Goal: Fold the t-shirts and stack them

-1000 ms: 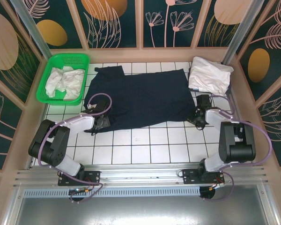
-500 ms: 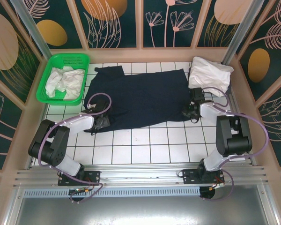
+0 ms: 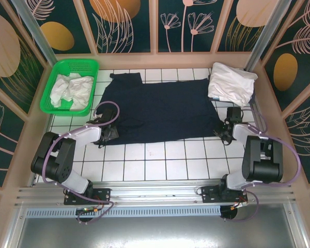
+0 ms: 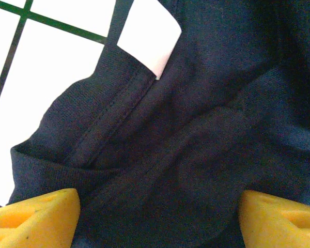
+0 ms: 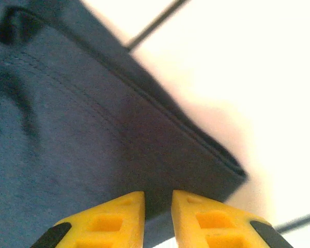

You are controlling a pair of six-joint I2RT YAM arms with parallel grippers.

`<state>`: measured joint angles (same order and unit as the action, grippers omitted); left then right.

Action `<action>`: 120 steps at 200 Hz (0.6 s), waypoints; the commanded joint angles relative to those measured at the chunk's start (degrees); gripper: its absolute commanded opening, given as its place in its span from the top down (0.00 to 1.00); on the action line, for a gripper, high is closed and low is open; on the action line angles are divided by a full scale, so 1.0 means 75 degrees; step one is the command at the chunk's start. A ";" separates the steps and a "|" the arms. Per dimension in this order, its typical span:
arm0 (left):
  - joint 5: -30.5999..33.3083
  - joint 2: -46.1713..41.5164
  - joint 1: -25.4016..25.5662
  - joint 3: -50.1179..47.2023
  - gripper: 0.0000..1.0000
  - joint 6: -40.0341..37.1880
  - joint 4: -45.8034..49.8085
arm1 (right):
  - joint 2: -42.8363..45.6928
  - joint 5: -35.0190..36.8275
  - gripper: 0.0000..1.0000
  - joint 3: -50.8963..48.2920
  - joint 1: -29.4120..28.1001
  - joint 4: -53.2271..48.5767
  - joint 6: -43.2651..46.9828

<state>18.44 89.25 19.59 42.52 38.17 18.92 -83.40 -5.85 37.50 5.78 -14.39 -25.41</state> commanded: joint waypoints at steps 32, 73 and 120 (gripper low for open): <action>0.0562 -0.0451 -0.0263 -0.0253 0.21 0.0006 0.0580 | 0.0994 0.0364 0.71 0.0401 -0.0321 -0.1312 -0.0022; 0.0482 -0.0937 -0.0299 -0.0450 0.21 0.0134 0.0712 | 0.0629 0.0726 0.62 0.1703 -0.1339 -0.1172 0.0424; 0.0439 -0.0816 -0.0436 -0.0641 0.21 0.0091 0.0604 | -0.1500 0.0956 0.60 0.2719 -0.1353 -0.0630 0.1101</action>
<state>21.06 82.76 17.32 38.79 38.24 21.98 -87.79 -1.43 55.66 -4.99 -20.03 -20.97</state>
